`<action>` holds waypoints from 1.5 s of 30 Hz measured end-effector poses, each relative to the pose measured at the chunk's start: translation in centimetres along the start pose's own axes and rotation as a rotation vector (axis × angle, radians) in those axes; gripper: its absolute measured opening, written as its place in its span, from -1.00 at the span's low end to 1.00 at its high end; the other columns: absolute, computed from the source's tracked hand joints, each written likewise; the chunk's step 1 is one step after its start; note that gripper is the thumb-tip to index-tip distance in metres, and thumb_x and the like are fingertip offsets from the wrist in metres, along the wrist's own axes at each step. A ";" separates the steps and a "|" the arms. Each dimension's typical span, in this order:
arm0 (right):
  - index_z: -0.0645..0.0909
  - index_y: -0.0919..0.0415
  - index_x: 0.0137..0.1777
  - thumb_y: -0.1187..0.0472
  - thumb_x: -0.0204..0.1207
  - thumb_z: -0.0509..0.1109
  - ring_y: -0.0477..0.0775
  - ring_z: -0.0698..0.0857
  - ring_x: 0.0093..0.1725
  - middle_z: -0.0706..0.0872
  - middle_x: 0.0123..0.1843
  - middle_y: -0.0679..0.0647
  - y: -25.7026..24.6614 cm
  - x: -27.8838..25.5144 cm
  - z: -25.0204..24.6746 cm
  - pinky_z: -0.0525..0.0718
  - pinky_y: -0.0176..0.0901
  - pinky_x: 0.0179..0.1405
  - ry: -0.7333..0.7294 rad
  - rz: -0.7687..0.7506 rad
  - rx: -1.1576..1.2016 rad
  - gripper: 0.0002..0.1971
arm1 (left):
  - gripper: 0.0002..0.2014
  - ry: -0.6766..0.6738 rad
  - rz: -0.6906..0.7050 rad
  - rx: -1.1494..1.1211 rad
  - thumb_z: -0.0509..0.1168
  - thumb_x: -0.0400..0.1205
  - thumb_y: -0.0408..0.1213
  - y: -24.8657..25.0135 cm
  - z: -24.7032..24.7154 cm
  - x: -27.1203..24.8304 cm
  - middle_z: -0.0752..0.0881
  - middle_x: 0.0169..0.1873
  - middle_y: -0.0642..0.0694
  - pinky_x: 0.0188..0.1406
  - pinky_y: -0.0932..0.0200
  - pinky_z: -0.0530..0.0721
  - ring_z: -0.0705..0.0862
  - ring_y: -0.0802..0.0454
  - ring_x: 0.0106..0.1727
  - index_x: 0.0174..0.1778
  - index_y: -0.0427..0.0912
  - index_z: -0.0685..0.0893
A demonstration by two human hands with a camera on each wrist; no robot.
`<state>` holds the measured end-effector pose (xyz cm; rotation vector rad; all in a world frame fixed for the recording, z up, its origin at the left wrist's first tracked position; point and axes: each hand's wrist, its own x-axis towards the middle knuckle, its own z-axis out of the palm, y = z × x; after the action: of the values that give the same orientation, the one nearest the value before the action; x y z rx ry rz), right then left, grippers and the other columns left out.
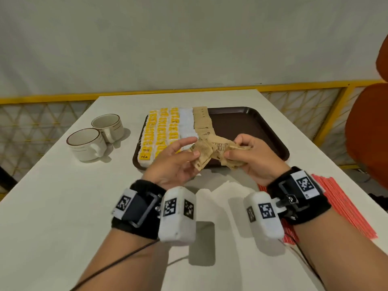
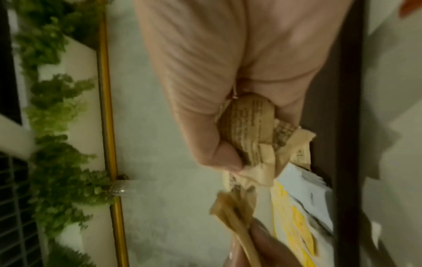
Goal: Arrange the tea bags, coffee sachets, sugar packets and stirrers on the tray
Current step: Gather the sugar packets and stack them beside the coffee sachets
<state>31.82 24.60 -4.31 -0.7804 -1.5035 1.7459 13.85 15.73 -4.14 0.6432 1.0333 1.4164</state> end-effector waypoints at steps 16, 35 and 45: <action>0.67 0.33 0.10 0.51 0.38 0.50 0.07 0.77 -0.08 0.79 0.00 0.28 1.5 -1.0 0.2 0.74 -0.16 -0.10 -0.056 -0.112 -0.206 -0.71 | -0.70 0.006 -0.129 -0.251 0.29 0.60 -0.19 -3.9 2.0 0.3 0.77 -0.03 -0.25 -0.11 0.18 0.77 0.75 0.00 -0.11 0.16 -0.29 0.67; 0.68 0.36 0.04 0.39 0.50 0.40 0.06 0.79 -0.15 0.81 -0.06 0.25 0.4 -0.7 -0.9 0.75 -0.17 -0.21 0.190 0.032 0.226 -0.86 | -0.63 0.039 -0.144 -0.374 0.04 0.77 -0.17 -3.6 1.7 0.9 0.74 0.11 -0.38 0.02 -0.10 0.72 0.73 -0.23 0.13 0.32 -0.32 0.56; 0.61 0.38 -0.02 0.46 0.54 0.37 0.06 0.75 -0.28 0.73 -0.14 0.30 1.8 -1.4 2.1 0.79 -0.17 -0.27 0.097 0.111 0.169 -0.94 | -0.48 -0.091 -0.038 -0.286 0.17 0.63 -0.12 -4.5 2.4 0.7 0.58 0.37 -0.34 0.37 -0.01 0.55 0.58 -0.18 0.37 0.49 -0.29 0.44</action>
<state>30.72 22.13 -5.79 -0.8616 -1.2510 1.8615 18.00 16.42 -7.10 0.4711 0.7492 1.4539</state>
